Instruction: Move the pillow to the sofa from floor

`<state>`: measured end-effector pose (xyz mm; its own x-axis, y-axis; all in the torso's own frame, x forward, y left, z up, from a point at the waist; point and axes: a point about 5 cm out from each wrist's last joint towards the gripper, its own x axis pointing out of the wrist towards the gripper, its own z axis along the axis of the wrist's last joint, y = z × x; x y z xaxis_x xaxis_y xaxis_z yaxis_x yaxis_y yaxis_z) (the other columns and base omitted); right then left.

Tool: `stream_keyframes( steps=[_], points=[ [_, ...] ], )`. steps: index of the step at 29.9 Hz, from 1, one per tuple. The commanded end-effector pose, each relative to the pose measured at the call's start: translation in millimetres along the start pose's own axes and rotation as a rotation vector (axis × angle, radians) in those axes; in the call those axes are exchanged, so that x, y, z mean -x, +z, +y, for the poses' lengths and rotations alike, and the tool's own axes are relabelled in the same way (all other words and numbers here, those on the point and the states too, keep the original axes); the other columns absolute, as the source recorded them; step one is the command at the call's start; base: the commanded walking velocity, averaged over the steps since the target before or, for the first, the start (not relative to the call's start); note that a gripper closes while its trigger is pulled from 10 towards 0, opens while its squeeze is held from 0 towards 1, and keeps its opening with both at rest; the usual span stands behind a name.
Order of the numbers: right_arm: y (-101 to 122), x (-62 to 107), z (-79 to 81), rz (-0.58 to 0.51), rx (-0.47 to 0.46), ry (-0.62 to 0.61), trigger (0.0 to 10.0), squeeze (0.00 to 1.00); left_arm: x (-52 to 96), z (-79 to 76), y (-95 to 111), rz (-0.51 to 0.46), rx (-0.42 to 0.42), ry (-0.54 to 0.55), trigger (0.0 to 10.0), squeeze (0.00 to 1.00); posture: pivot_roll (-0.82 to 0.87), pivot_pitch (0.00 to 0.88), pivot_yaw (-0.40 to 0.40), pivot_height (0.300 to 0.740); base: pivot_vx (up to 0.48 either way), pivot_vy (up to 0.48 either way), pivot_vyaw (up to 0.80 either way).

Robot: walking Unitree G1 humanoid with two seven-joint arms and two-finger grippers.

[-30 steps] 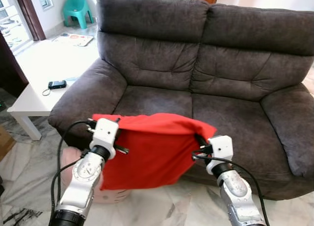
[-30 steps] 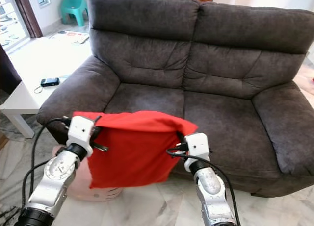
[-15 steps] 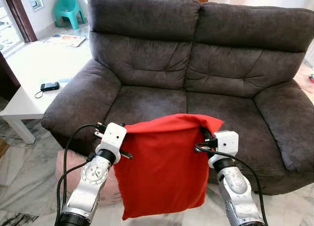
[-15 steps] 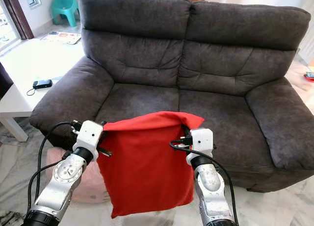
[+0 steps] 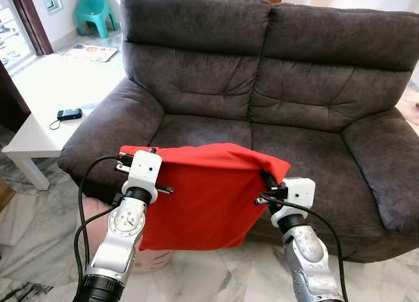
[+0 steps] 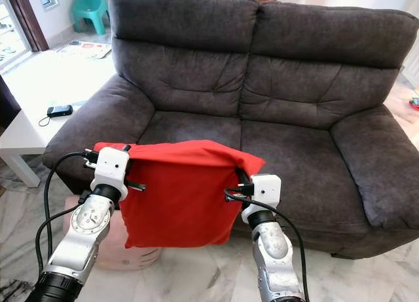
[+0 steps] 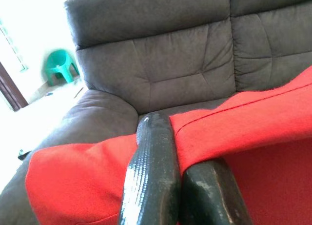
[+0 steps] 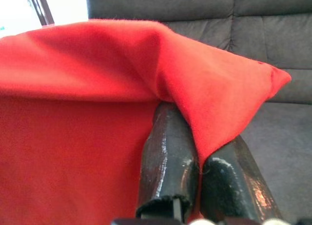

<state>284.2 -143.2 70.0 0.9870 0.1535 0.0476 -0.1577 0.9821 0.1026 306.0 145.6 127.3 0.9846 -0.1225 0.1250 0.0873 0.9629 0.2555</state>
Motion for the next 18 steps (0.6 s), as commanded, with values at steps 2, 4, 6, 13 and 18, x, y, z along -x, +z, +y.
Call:
stream_keyframes(
  steps=[2, 4, 6, 13, 18],
  points=[
    [15.0, 2.3, -24.4, -0.084, -0.029, -0.111, 10.0, 0.00, -3.2, 21.3, 16.3, -0.094, 0.018, 0.120, 10.0, 0.00, 0.07, 0.000, -0.053, 0.740, 0.000, 0.000, 0.00],
    [15.8, 2.0, -24.1, -0.088, -0.021, -0.105, 10.0, 0.00, -2.9, 21.0, 15.2, -0.093, 0.031, 0.123, 10.0, 0.00, 0.07, 0.000, -0.052, 0.740, 0.000, 0.000, 0.00],
    [16.3, 1.8, -23.7, -0.089, -0.017, -0.101, 10.0, 0.00, -2.7, 20.7, 15.0, -0.095, 0.027, 0.120, 10.0, 0.00, 0.07, 0.000, -0.052, 0.740, 0.000, 0.000, 0.00],
    [19.6, 0.6, -21.1, -0.102, -0.011, -0.076, 10.0, 0.00, -1.2, 18.1, 14.3, -0.100, 0.015, 0.106, 10.0, 0.00, 0.07, 0.000, -0.056, 0.740, 0.000, -0.034, 0.00],
    [19.7, 0.2, -20.1, -0.100, -0.004, -0.060, 10.0, 0.00, 0.3, 16.2, 13.8, -0.105, 0.009, 0.096, 10.0, 0.00, 0.07, 0.000, -0.063, 0.740, 0.000, -0.253, 0.00]
  ],
)
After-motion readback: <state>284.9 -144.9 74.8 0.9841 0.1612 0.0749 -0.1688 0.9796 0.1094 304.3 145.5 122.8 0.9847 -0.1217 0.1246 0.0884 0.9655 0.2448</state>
